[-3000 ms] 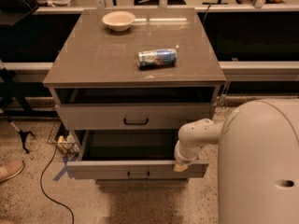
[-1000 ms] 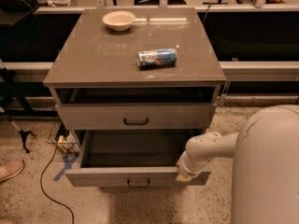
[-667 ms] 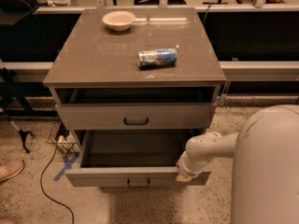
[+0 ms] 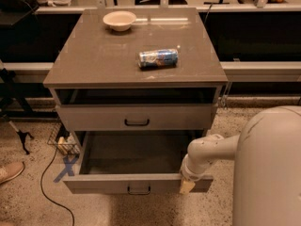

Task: Open middle drawer

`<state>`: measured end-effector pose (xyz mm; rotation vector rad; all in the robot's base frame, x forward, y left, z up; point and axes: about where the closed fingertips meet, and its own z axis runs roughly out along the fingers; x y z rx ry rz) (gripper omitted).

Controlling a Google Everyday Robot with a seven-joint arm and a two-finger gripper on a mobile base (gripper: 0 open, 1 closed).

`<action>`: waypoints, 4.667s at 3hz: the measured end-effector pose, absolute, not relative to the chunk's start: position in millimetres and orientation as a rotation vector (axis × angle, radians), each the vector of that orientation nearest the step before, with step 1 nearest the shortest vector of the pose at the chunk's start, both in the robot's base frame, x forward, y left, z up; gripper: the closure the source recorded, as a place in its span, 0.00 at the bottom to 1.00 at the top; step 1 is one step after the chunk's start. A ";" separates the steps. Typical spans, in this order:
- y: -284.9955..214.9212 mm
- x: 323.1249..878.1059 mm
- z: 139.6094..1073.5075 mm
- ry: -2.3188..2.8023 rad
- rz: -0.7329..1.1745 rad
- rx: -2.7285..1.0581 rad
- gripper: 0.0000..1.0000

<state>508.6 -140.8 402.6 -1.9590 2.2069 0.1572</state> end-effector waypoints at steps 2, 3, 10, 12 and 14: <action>-138.3 503.3 400.2 2.202 0.155 -1.983 0.00; -136.3 490.7 397.6 2.181 0.178 -2.019 0.00; -140.0 436.3 405.2 2.181 0.165 -2.031 0.58; -139.6 434.7 403.7 2.182 0.170 -2.034 0.04; -168.1 436.0 484.0 2.098 0.076 -2.024 0.00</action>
Offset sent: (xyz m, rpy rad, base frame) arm -0.0085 0.0044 -0.0017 -0.0227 0.0054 0.0291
